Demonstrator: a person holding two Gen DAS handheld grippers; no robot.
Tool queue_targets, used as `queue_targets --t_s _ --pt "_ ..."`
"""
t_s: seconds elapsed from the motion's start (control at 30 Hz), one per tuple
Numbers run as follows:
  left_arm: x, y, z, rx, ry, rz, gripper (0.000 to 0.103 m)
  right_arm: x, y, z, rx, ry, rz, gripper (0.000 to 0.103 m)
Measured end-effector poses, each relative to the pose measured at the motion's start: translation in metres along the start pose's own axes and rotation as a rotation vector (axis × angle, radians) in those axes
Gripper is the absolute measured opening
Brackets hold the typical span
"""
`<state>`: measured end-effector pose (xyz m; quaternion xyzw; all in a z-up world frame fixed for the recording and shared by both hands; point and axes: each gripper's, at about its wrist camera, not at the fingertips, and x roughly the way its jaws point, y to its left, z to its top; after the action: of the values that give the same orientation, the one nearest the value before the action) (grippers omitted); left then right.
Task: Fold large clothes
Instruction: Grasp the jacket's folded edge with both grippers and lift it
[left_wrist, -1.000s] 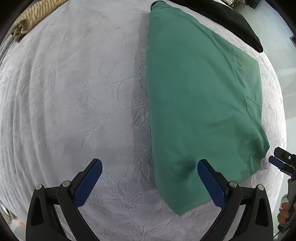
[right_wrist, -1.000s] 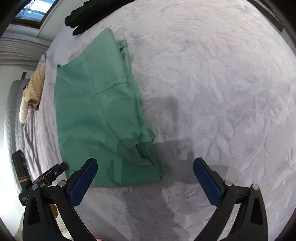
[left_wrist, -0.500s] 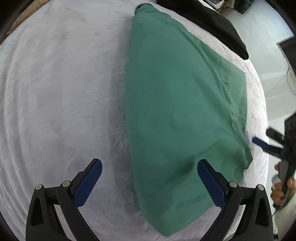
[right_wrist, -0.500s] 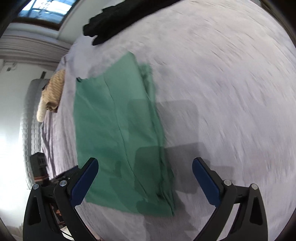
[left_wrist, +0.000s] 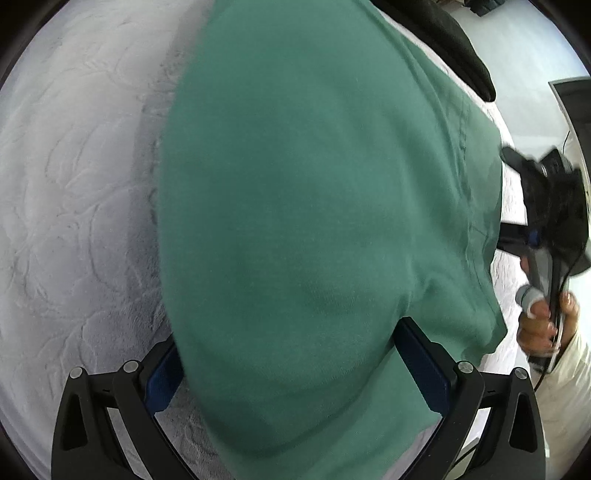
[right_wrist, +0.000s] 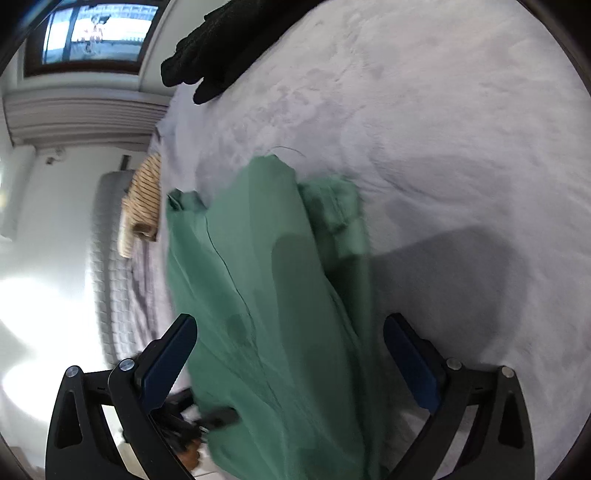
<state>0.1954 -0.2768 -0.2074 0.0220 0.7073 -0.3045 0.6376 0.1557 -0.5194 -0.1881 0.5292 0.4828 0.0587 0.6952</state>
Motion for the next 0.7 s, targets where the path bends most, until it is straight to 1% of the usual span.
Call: queue_targets --t_s 0.1,0.13,0.17,0.2,0.23,0.27,0.3,0.33,0.43,0.5,0.57,0.63,0.67,0.7 --pt "0.003 -0.007 0.002 0.019 0.015 -0.003 0.103 0.008 -0.003 0.004 0.041 -0.012 0.004 0.101" --pt "0.002 -0.009 0.001 0.025 0.012 -0.009 0.095 0.009 -0.004 0.005 0.053 -0.012 0.000 0.100" --pt "-0.002 -0.009 -0.001 0.032 0.003 -0.019 0.088 0.011 -0.003 0.006 0.062 -0.008 -0.009 0.085" --pt "-0.006 -0.011 -0.003 0.042 -0.011 -0.010 0.079 0.014 -0.003 0.006 0.079 0.013 -0.030 0.040" --pt "-0.011 -0.015 -0.006 0.064 -0.026 0.007 0.065 0.016 -0.006 0.006 0.092 0.021 -0.032 0.032" --pt "-0.016 -0.018 -0.008 0.082 -0.040 0.016 0.061 0.014 -0.003 0.004 0.088 0.007 -0.035 0.027" --pt "-0.020 -0.021 -0.010 0.094 -0.053 0.020 0.053 0.012 0.001 0.002 0.073 -0.003 -0.034 0.021" --pt "-0.027 -0.023 -0.012 0.103 -0.066 0.014 0.046 0.010 0.005 0.000 0.067 -0.015 -0.029 0.020" --pt "-0.052 -0.025 -0.021 0.124 -0.110 -0.027 0.040 0.000 0.011 -0.007 0.092 -0.043 0.053 0.016" --pt "-0.070 -0.026 -0.028 0.137 -0.140 -0.053 0.039 -0.010 0.021 -0.015 0.096 -0.058 0.108 0.016" --pt "-0.086 -0.025 -0.035 0.151 -0.163 -0.069 0.039 -0.018 0.032 -0.023 0.081 -0.066 0.132 0.016" --pt "-0.102 -0.026 -0.045 0.163 -0.182 -0.074 0.039 -0.022 0.045 -0.032 0.063 -0.069 0.140 0.016" --pt "-0.109 -0.022 -0.050 0.168 -0.187 -0.076 0.039 -0.025 0.054 -0.040 0.048 -0.069 0.143 0.016" --pt "-0.121 -0.011 -0.063 0.172 -0.190 -0.078 0.039 -0.026 0.060 -0.046 0.041 -0.068 0.144 0.016"
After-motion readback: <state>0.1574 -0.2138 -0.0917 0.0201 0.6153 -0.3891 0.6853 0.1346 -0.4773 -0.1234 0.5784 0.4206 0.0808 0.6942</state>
